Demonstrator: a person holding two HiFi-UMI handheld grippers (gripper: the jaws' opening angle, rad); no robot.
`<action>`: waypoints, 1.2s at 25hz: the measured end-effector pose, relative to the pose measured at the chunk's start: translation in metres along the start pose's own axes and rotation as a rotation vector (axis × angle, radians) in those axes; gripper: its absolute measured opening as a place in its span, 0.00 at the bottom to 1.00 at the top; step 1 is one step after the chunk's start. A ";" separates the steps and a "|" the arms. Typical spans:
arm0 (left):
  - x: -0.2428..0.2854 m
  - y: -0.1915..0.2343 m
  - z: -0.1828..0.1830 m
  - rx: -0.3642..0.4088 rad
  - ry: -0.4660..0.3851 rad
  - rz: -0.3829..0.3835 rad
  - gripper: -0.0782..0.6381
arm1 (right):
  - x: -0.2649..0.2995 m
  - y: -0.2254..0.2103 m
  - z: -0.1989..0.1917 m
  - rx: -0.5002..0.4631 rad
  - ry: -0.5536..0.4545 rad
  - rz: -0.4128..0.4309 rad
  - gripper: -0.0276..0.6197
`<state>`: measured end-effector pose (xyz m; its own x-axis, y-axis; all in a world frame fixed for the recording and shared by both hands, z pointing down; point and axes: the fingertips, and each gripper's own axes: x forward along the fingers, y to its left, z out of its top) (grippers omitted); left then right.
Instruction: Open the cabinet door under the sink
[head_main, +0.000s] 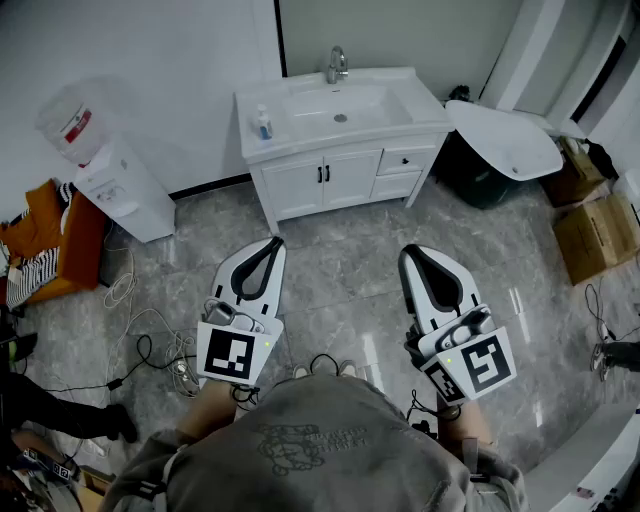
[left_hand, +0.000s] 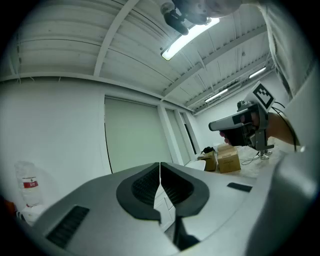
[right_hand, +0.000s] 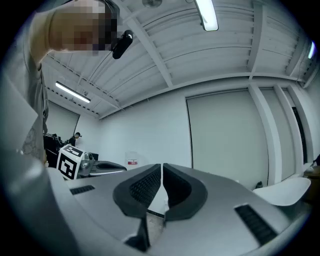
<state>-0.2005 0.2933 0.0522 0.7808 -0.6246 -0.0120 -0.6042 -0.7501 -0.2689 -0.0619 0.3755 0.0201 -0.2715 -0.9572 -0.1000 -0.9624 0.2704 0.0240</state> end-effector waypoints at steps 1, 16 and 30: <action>0.001 0.000 0.000 -0.001 0.002 -0.001 0.14 | 0.000 -0.002 -0.001 0.011 -0.005 -0.006 0.09; 0.031 -0.017 -0.004 0.002 0.027 -0.003 0.14 | -0.005 -0.043 -0.014 0.059 -0.010 -0.040 0.09; 0.073 -0.064 -0.006 -0.011 0.030 0.033 0.14 | -0.022 -0.088 -0.030 -0.066 0.024 -0.024 0.09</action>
<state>-0.1058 0.2942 0.0743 0.7557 -0.6549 0.0080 -0.6311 -0.7315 -0.2581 0.0282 0.3694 0.0500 -0.2479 -0.9657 -0.0770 -0.9665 0.2411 0.0876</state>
